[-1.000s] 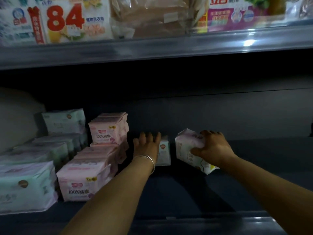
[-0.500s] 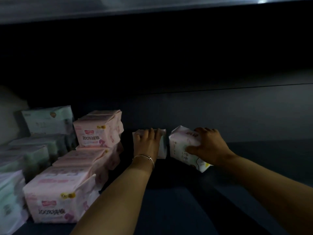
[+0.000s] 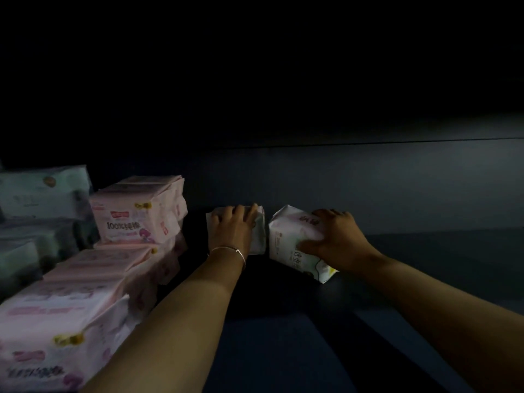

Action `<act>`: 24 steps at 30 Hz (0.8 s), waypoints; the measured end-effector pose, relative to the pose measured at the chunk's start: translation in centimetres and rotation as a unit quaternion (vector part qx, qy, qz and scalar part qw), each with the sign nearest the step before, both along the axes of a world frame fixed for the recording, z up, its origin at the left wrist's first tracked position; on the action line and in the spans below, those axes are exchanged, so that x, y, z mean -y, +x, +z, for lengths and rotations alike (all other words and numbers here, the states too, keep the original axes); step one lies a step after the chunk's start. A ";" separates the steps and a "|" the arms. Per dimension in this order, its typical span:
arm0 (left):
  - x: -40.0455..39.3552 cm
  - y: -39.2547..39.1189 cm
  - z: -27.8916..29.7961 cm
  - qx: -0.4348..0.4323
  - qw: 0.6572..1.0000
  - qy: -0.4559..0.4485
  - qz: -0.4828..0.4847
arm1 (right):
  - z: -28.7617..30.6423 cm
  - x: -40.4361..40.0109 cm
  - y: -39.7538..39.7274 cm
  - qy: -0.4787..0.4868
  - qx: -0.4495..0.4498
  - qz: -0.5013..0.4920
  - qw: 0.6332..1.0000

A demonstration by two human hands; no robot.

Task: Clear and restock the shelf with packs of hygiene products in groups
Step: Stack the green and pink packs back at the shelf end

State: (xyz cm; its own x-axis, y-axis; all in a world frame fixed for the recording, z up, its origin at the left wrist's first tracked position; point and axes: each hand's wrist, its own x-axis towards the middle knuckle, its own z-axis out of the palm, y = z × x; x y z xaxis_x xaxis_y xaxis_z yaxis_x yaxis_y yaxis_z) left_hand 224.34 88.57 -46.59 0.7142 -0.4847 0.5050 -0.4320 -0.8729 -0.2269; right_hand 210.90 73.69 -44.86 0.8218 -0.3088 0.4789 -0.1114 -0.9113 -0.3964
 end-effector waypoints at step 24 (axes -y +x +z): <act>-4.8 -14.1 4.7 -0.604 0.590 -0.526 -0.099 | -0.7 -3.7 -11.8 -0.069 0.049 0.165 0.983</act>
